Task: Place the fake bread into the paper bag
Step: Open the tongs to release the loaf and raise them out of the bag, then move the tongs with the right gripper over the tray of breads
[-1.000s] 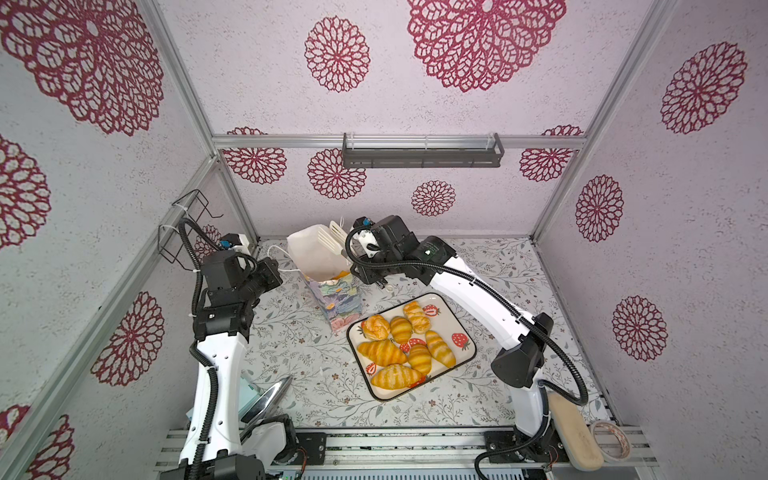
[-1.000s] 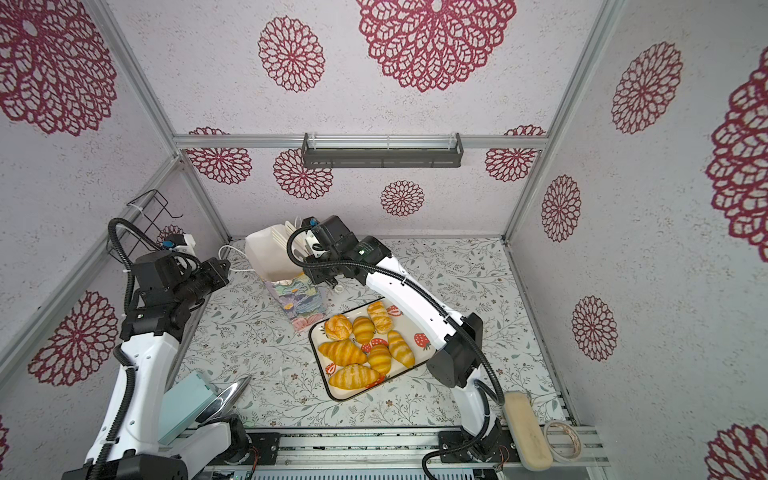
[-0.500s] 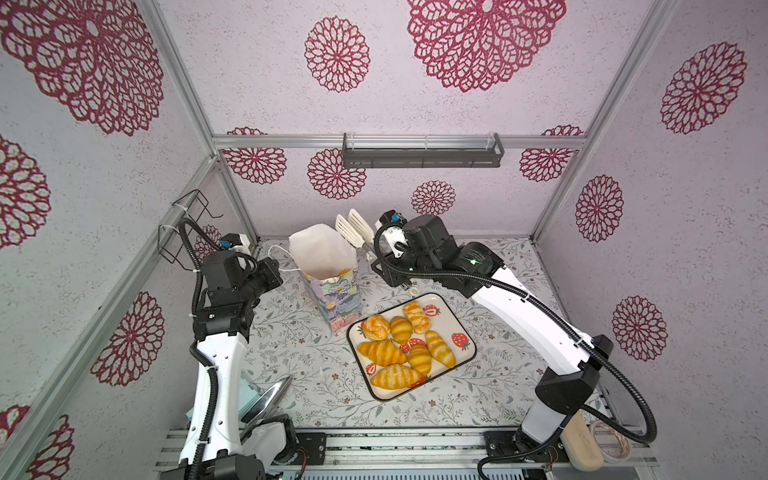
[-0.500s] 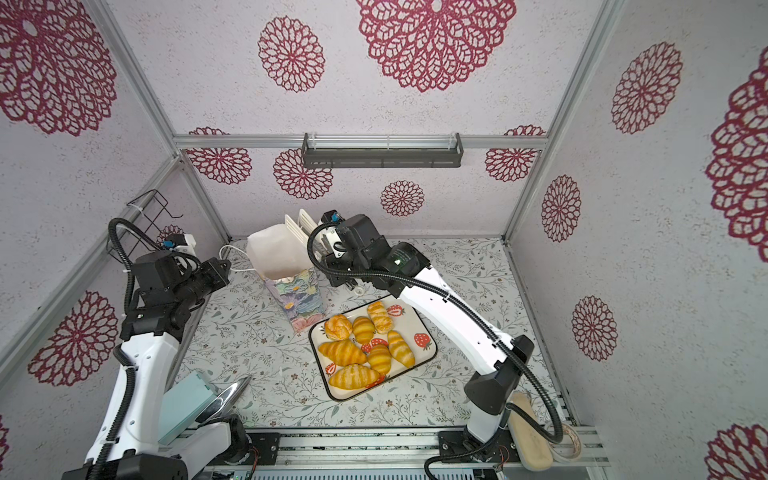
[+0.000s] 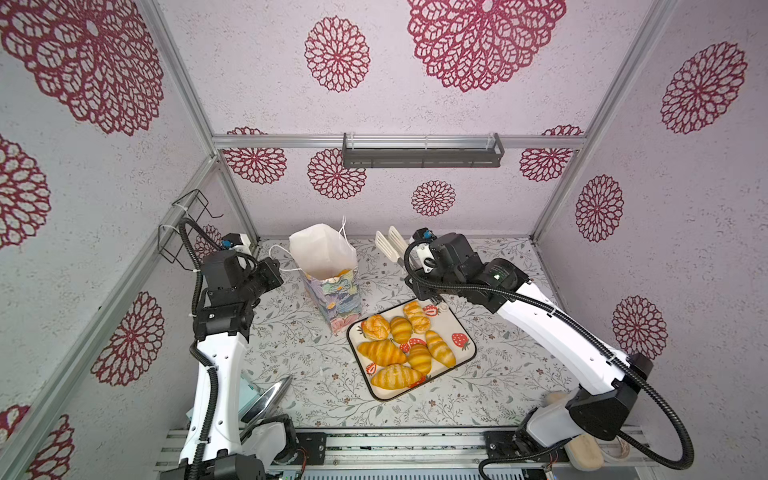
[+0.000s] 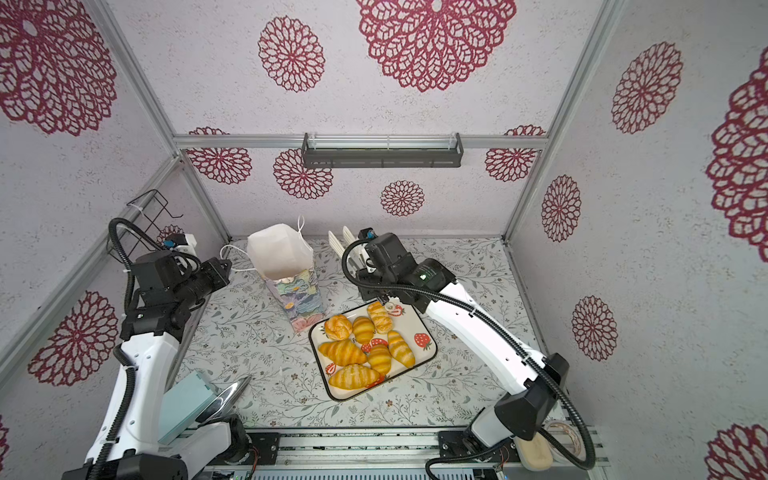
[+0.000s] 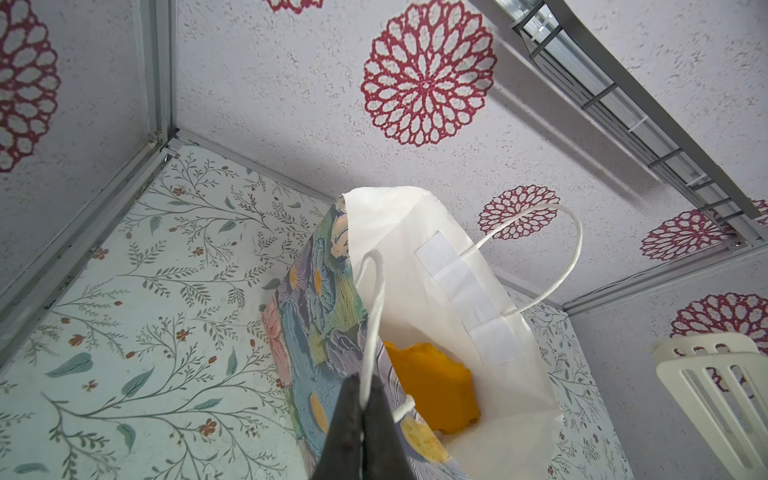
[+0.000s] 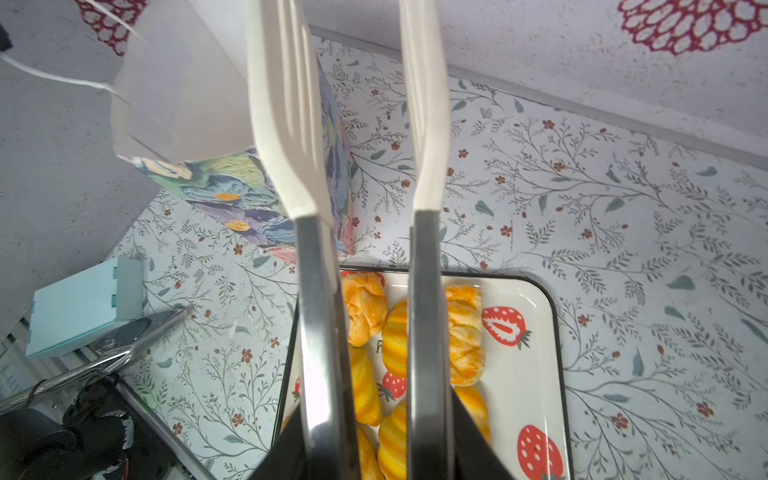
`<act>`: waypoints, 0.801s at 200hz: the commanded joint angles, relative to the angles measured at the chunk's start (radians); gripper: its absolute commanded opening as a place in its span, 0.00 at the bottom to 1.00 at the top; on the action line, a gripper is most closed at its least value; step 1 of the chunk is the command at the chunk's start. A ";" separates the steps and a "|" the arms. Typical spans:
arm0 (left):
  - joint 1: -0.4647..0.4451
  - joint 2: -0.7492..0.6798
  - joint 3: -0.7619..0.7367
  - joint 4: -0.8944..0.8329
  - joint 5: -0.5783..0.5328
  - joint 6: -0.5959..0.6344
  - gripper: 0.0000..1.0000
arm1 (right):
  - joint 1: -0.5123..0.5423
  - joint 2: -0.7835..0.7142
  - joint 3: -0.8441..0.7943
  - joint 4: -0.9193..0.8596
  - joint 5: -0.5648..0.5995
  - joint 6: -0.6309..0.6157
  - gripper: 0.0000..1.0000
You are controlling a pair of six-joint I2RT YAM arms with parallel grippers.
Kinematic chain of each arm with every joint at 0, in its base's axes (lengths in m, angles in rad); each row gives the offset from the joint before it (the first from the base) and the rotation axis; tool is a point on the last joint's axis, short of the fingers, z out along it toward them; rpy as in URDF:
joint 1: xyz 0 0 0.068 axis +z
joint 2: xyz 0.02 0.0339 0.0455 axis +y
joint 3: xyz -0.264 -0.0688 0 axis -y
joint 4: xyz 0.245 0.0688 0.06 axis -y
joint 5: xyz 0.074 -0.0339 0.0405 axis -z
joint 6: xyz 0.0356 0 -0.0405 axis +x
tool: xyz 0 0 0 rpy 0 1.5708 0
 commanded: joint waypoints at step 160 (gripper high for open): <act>-0.018 -0.016 -0.026 0.092 0.111 -0.012 0.00 | -0.151 -0.223 -0.441 0.056 -0.063 0.085 0.41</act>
